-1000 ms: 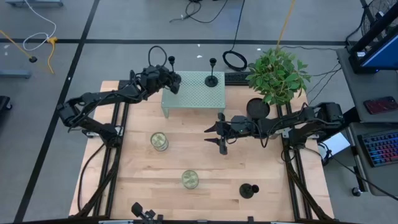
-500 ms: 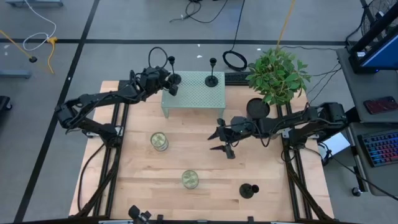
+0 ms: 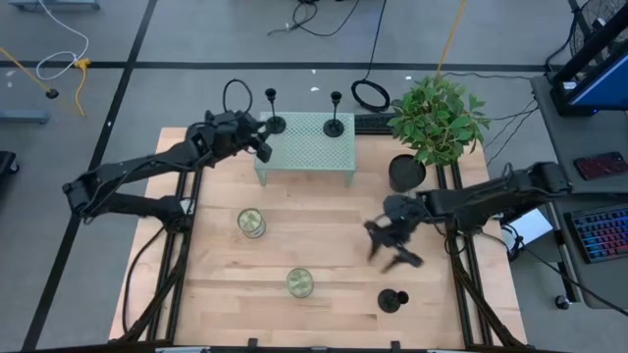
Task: Pick & Place candle stick holders
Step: Put the candle holder on the shelf
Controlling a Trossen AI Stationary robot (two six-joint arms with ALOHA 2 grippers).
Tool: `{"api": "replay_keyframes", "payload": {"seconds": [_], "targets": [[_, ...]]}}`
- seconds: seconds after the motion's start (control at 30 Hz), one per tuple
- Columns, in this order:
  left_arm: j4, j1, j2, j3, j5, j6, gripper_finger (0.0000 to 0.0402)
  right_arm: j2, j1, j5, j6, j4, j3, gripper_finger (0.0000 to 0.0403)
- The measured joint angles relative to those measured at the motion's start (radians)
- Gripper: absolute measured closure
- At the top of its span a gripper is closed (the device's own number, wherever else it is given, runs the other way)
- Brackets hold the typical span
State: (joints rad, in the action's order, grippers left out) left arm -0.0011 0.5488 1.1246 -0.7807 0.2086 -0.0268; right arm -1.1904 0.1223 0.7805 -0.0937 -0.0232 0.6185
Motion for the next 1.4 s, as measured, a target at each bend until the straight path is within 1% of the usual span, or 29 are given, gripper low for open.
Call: {"api": "replay_keyframes", "payload": {"seconds": [0.07,0.13,0.27,0.4,0.47,0.53,0.63,0.7,0.8,0.97,1.2,1.4], "targets": [[-0.011,-0.021,-0.014,0.000,-0.025,-0.037,0.0249,0.036,0.034,0.057,-0.011,-0.036,-0.063,0.0173],[-0.011,-0.043,-0.021,0.000,-0.064,-0.060,0.0249,0.069,0.068,0.057,-0.017,-0.096,-0.131,0.0172],[0.002,-0.089,-0.028,0.000,-0.133,-0.064,0.0249,0.111,0.116,0.057,-0.019,-0.299,-0.268,0.0175],[-0.004,-0.131,-0.027,0.000,-0.139,-0.064,0.0250,0.124,0.146,0.055,-0.019,-0.521,-0.388,0.0180],[-0.003,-0.147,-0.027,0.000,-0.139,-0.066,0.0250,0.124,0.165,0.022,-0.019,-0.618,-0.432,0.0180],[-0.004,-0.160,-0.027,0.000,-0.139,-0.066,0.0250,0.121,0.189,-0.053,-0.020,-0.680,-0.457,0.0181],[-0.003,-0.173,-0.027,0.000,-0.138,-0.060,0.0250,0.119,0.223,-0.125,-0.003,-0.705,-0.472,0.0181],[-0.004,-0.178,-0.027,0.000,-0.128,-0.051,0.0250,0.110,0.246,-0.133,0.001,-0.725,-0.472,0.0181],[-0.003,-0.179,-0.027,0.000,-0.121,-0.050,0.0250,0.078,0.288,-0.145,-0.008,-0.816,-0.472,0.0181],[-0.004,-0.179,-0.027,0.000,-0.121,-0.049,0.0250,-0.019,0.343,-0.313,-0.016,-0.931,-0.472,0.0181],[-0.021,-0.179,-0.027,0.000,-0.121,-0.047,0.0249,-0.203,0.385,-0.324,0.027,-1.101,-0.457,0.0181],[-0.028,-0.179,-0.027,0.000,-0.121,-0.047,0.0250,-0.360,0.404,-0.332,0.027,-1.110,-0.365,0.0181]]}}
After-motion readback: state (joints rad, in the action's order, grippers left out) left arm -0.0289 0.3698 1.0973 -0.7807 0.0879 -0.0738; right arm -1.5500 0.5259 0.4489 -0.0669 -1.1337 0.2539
